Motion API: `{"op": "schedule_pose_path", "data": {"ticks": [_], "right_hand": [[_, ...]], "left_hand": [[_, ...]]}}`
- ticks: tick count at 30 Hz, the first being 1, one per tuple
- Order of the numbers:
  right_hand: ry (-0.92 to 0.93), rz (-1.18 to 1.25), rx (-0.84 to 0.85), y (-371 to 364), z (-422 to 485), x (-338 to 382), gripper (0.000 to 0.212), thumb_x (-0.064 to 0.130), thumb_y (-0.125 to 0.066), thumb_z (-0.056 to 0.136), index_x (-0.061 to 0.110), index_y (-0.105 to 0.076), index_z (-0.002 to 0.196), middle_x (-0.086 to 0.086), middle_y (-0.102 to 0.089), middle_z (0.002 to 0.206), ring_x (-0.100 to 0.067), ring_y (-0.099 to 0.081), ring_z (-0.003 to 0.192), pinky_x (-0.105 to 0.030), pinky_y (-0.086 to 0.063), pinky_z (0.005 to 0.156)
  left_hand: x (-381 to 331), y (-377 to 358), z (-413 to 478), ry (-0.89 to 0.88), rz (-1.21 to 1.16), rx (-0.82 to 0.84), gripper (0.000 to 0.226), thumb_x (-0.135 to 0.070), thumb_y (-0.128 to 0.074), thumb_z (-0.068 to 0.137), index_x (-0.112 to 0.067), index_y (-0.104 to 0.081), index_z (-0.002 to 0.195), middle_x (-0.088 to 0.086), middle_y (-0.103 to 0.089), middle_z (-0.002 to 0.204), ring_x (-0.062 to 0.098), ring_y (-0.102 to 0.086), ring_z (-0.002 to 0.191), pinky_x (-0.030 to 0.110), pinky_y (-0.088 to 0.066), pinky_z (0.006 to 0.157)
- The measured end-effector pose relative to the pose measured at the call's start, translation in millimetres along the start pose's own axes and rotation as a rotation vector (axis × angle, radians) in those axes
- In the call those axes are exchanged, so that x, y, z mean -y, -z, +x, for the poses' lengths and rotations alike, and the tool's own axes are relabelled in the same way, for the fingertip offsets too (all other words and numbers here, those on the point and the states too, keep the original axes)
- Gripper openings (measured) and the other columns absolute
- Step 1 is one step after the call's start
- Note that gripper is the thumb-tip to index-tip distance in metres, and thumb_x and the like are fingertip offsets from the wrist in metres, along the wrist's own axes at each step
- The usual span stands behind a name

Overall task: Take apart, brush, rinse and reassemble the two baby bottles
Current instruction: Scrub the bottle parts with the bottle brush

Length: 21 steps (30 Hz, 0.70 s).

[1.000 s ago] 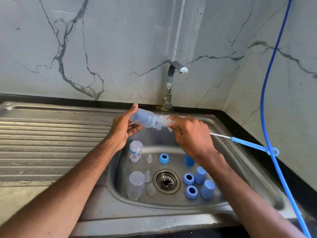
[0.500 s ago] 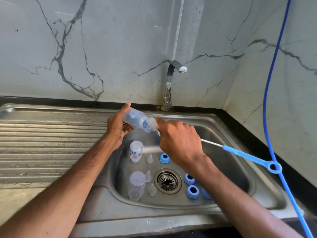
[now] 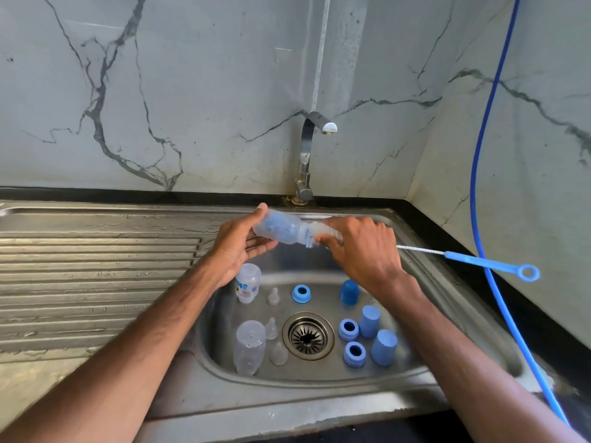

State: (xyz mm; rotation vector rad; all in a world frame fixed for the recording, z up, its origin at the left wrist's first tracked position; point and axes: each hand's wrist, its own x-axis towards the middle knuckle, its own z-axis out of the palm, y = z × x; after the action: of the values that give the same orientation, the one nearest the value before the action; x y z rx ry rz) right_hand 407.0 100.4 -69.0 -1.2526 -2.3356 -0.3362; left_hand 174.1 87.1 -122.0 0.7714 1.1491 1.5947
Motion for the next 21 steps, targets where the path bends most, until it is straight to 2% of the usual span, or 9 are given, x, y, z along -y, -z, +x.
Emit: {"op": "schedule_pose_path", "data": {"ticks": [3, 6, 8, 10, 12, 15, 19, 21], "right_hand": [[0.021, 0.087, -0.059, -10.1, 0.3, -8.4, 0.033, 0.055, -0.058, 0.1, 0.034, -0.072, 0.121, -0.003, -0.073, 0.088, -0.03, -0.067, 0.078, -0.035, -0.048, 0.064], [0.103, 0.108, -0.203, -10.2, -1.7, -7.2, 0.024, 0.055, -0.067, 0.094, 0.035, -0.078, 0.103, 0.004, -0.065, 0.063, -0.024, -0.059, 0.054, -0.027, -0.037, 0.051], [0.085, 0.105, -0.317, -4.4, 0.8, -11.2, 0.019, 0.053, -0.076, 0.087, 0.038, -0.08, 0.096, 0.006, -0.066, 0.058, -0.016, -0.049, 0.046, -0.021, -0.032, 0.05], [0.049, 0.157, -0.299, -1.8, 1.3, -11.9, 0.017, 0.049, -0.079, 0.086, 0.037, -0.081, 0.098, 0.008, -0.067, 0.061, -0.012, -0.044, 0.049, -0.02, -0.032, 0.05], [0.018, 0.153, -0.175, -4.0, -1.1, -8.2, 0.018, 0.049, -0.074, 0.091, 0.036, -0.079, 0.101, 0.009, -0.063, 0.066, -0.016, -0.051, 0.055, -0.024, -0.038, 0.051], [-0.014, 0.199, -0.136, -2.6, -4.4, -7.9, 0.02, 0.049, -0.073, 0.091, 0.035, -0.08, 0.104, 0.007, -0.071, 0.074, -0.019, -0.06, 0.063, -0.029, -0.049, 0.057], [-0.109, 0.295, -0.101, 7.3, -3.6, -19.9, 0.024, 0.053, -0.076, 0.088, 0.038, -0.08, 0.107, 0.009, -0.079, 0.093, -0.018, -0.071, 0.075, -0.037, -0.06, 0.068], [-0.124, 0.335, -0.036, 8.1, -3.5, -19.0, 0.025, 0.054, -0.075, 0.089, 0.038, -0.08, 0.108, 0.009, -0.079, 0.096, -0.016, -0.072, 0.074, -0.04, -0.061, 0.07]], "left_hand": [[0.2, 1.3, -0.2, -0.024, 0.003, 0.019, 0.039, -0.028, -0.075, 0.091, -0.006, -0.066, 0.122, 0.021, -0.069, 0.123, 0.028, -0.075, 0.102, 0.034, -0.063, 0.082], [-7.1, 12.4, 1.9, -0.037, -0.042, -0.075, 0.04, -0.032, -0.076, 0.09, -0.006, -0.067, 0.119, 0.018, -0.072, 0.119, 0.028, -0.074, 0.104, 0.034, -0.063, 0.081], [-12.1, 17.2, 1.7, -0.041, -0.077, -0.086, 0.039, -0.032, -0.075, 0.09, -0.005, -0.067, 0.118, 0.017, -0.074, 0.114, 0.029, -0.074, 0.105, 0.033, -0.063, 0.078], [-11.6, 10.5, -2.9, -0.022, -0.067, 0.007, 0.037, -0.031, -0.075, 0.09, -0.006, -0.068, 0.116, 0.016, -0.074, 0.113, 0.028, -0.074, 0.104, 0.031, -0.063, 0.077], [-6.2, -3.9, -7.3, 0.02, -0.051, 0.089, 0.047, -0.032, -0.077, 0.086, -0.004, -0.064, 0.123, 0.019, -0.07, 0.119, 0.029, -0.074, 0.104, 0.032, -0.062, 0.076], [-7.8, -9.7, -8.3, 0.02, -0.073, 0.068, 0.065, -0.034, -0.079, 0.078, -0.002, -0.059, 0.13, 0.021, -0.066, 0.127, 0.032, -0.071, 0.11, 0.033, -0.063, 0.077], [-16.2, 13.0, 3.5, -0.041, -0.15, -0.107, 0.04, -0.028, -0.075, 0.09, -0.005, -0.063, 0.12, 0.02, -0.066, 0.128, 0.033, -0.066, 0.116, 0.036, -0.06, 0.082], [-15.6, 14.7, 6.4, -0.058, -0.136, -0.167, 0.03, -0.027, -0.074, 0.092, -0.008, -0.064, 0.113, 0.019, -0.067, 0.128, 0.033, -0.066, 0.117, 0.036, -0.058, 0.084]]}}
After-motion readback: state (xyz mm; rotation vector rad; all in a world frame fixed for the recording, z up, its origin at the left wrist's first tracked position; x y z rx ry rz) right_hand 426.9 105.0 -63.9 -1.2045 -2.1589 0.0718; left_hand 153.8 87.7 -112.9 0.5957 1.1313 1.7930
